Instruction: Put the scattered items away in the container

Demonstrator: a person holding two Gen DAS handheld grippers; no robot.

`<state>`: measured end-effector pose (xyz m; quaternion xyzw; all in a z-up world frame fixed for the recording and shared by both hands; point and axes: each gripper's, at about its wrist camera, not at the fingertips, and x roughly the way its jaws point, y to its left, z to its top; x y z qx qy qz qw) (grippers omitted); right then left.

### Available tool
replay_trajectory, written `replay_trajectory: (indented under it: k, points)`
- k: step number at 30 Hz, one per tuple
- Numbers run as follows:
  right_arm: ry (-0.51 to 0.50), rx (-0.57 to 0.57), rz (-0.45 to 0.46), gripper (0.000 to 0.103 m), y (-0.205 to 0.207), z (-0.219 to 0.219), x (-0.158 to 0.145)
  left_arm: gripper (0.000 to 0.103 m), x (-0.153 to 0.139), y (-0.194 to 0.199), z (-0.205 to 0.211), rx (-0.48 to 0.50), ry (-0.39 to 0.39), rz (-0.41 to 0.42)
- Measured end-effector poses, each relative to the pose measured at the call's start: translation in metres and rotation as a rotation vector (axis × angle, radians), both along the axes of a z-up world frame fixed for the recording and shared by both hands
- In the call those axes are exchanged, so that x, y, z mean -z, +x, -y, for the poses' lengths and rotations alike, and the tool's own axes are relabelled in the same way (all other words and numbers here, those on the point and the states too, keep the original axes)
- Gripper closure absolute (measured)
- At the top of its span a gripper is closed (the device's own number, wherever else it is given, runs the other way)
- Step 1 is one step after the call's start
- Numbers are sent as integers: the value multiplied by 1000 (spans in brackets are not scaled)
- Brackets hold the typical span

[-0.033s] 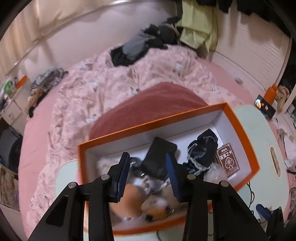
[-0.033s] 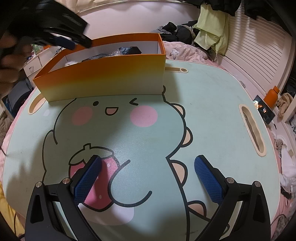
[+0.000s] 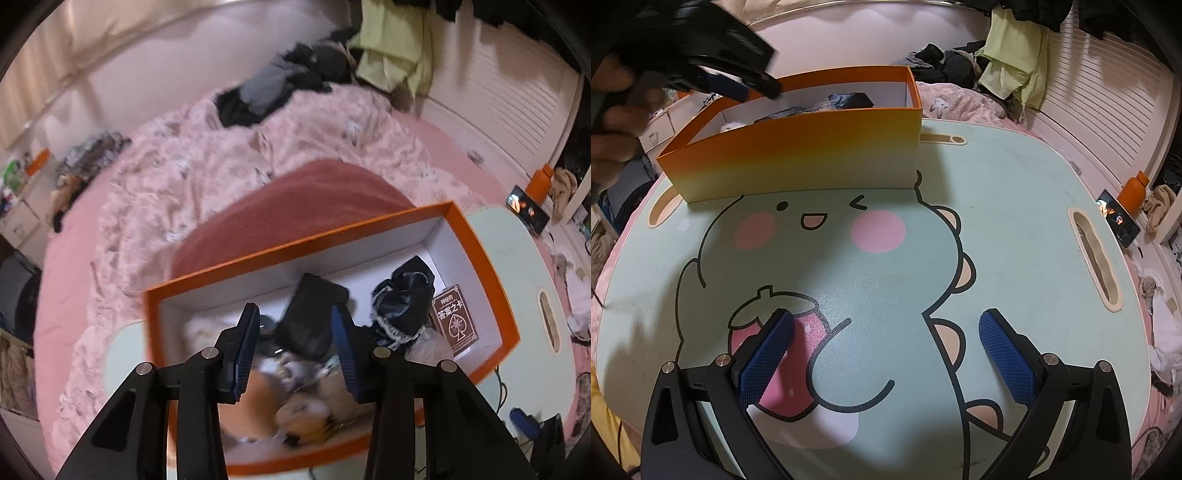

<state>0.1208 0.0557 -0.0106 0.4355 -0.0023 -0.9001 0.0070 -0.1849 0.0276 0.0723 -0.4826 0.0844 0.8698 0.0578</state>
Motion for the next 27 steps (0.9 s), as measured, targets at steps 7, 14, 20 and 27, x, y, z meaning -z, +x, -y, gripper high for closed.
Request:
replay_trajectory:
  k: [7,14,20,27]
  points:
    - [0,5,-1,3,0,1,1,57,21,-19,-12,33,-14,88]
    - [-1,7,-1,3,0,1,1,65,42,-24,-12,54,-15,122]
    - [0,5,1,3,-1,2,1,66,2,-3,2,71,78,8]
    - [0,7,0,3,-1,1,1,66,-43,81,33,108,168,-157]
